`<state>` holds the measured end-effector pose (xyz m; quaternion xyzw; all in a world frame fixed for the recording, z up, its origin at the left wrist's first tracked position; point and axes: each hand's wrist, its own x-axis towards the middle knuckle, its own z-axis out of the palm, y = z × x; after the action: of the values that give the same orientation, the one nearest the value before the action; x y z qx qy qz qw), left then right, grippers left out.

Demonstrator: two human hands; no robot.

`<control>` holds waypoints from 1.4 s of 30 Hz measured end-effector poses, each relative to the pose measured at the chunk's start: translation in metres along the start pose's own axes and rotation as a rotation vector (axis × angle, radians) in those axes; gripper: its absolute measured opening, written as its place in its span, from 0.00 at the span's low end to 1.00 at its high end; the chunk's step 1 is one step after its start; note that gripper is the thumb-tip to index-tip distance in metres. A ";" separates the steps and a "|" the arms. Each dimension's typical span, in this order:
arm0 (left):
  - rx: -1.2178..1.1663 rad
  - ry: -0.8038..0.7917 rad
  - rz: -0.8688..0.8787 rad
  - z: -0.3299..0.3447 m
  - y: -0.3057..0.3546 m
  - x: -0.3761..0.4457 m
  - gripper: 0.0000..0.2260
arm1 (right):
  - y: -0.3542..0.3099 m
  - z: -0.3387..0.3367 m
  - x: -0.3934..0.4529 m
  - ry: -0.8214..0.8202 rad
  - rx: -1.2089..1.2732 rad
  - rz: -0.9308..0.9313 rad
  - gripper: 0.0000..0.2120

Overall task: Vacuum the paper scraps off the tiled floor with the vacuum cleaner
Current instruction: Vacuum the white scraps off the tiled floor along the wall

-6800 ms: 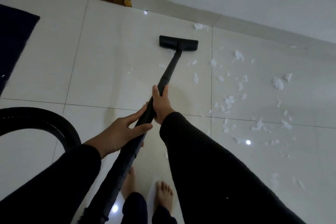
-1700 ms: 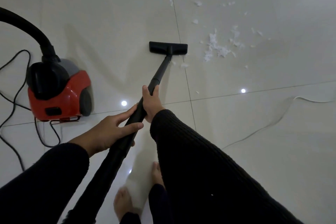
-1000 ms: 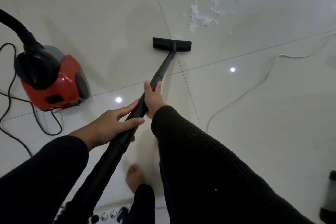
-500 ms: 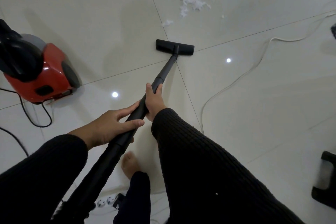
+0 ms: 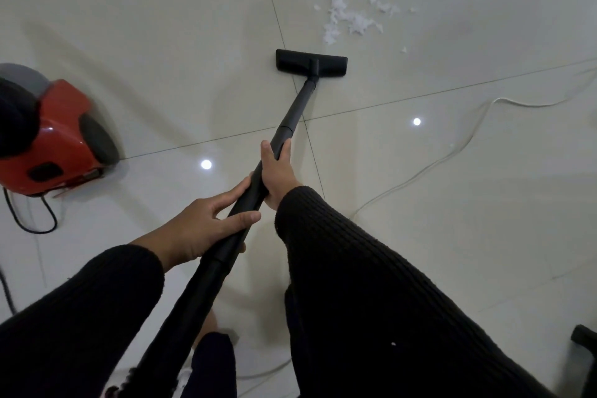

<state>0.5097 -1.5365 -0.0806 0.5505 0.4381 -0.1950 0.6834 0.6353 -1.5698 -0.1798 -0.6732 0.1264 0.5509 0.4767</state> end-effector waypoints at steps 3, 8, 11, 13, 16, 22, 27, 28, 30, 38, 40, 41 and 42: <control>-0.015 0.022 0.004 0.007 0.016 0.017 0.30 | -0.020 -0.010 0.013 -0.031 -0.034 0.006 0.34; -0.022 0.014 -0.013 0.016 0.044 0.038 0.30 | -0.051 -0.026 0.031 -0.083 -0.048 0.011 0.33; -0.040 0.022 -0.013 0.020 0.058 0.049 0.31 | -0.068 -0.032 0.040 -0.101 -0.081 0.015 0.33; -0.055 0.034 -0.009 0.022 0.066 0.055 0.31 | -0.078 -0.035 0.045 -0.107 -0.089 0.013 0.33; -0.075 0.057 -0.004 0.024 0.075 0.065 0.29 | -0.091 -0.039 0.053 -0.120 -0.102 -0.002 0.33; -0.066 0.060 0.018 0.013 0.090 0.083 0.29 | -0.101 -0.032 0.077 -0.077 -0.176 -0.068 0.33; -0.065 0.080 0.040 -0.009 0.101 0.097 0.29 | -0.115 -0.017 0.098 -0.077 -0.181 -0.088 0.34; -0.071 0.081 0.038 -0.014 0.105 0.100 0.29 | -0.119 -0.013 0.102 -0.079 -0.185 -0.091 0.34; -0.080 0.081 0.038 -0.024 0.113 0.108 0.30 | -0.129 -0.006 0.110 -0.079 -0.191 -0.101 0.35; -0.093 0.073 0.016 -0.076 0.137 0.129 0.32 | -0.173 0.036 0.136 -0.118 -0.210 -0.075 0.33; -0.096 0.080 0.019 -0.091 0.143 0.134 0.32 | -0.183 0.048 0.142 -0.127 -0.221 -0.077 0.33; -0.103 0.083 0.020 -0.097 0.147 0.137 0.32 | -0.189 0.054 0.146 -0.130 -0.228 -0.080 0.33; -0.109 0.084 0.022 -0.103 0.151 0.140 0.32 | -0.196 0.059 0.149 -0.133 -0.240 -0.086 0.33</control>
<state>0.6592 -1.3631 -0.1074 0.5250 0.4703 -0.1402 0.6953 0.7888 -1.3704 -0.2068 -0.6921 -0.0010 0.5847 0.4233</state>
